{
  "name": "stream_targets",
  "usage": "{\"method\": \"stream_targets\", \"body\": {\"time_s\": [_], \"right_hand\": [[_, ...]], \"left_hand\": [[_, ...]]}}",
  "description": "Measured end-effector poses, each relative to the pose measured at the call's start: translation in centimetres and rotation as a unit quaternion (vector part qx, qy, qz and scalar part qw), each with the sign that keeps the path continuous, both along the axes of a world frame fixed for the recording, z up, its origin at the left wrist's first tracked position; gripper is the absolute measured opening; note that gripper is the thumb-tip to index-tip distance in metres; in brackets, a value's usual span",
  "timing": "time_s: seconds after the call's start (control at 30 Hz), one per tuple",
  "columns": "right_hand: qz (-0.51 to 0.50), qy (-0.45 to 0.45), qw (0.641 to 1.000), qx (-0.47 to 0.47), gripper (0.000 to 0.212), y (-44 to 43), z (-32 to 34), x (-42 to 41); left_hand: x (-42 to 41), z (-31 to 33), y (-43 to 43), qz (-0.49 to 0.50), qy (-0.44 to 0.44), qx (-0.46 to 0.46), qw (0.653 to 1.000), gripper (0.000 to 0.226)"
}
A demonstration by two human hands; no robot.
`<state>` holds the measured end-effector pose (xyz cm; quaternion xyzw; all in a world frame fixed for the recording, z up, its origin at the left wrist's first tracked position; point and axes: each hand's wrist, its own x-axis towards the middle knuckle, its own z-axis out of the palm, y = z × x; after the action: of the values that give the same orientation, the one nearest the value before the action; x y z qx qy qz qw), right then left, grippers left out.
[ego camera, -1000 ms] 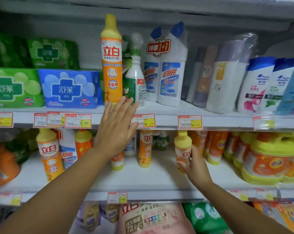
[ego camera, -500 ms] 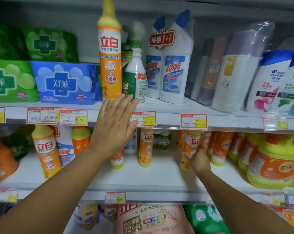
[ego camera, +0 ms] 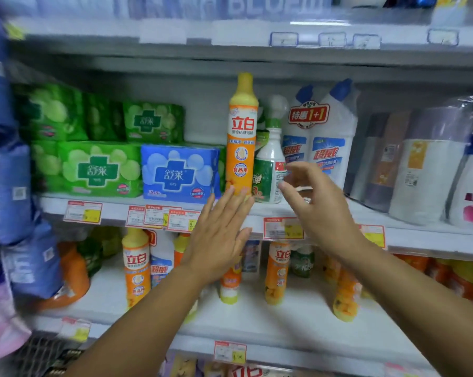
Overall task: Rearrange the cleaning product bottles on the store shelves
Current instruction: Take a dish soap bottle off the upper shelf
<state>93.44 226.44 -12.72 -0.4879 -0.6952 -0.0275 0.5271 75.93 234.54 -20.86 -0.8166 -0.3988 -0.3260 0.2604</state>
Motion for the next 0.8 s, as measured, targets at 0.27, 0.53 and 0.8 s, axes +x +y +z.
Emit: {"method": "stream_targets", "body": {"time_s": [0.27, 0.53, 0.8], "right_hand": [[0.021, 0.039, 0.997, -0.062, 0.062, 8.3, 5.8, -4.7], [0.031, 0.103, 0.993, -0.044, 0.060, 7.1, 6.0, -4.4], [0.089, 0.139, 0.986, 0.038, 0.050, -3.3, 4.2, 1.1]], "left_hand": [[-1.3, -0.3, 0.5, -0.001, -0.001, -0.001, 1.000, 0.057], [-1.1, -0.5, 0.5, 0.015, -0.002, 0.004, 1.000, 0.057], [-0.9, -0.2, 0.2, 0.020, -0.008, -0.004, 1.000, 0.056]]}}
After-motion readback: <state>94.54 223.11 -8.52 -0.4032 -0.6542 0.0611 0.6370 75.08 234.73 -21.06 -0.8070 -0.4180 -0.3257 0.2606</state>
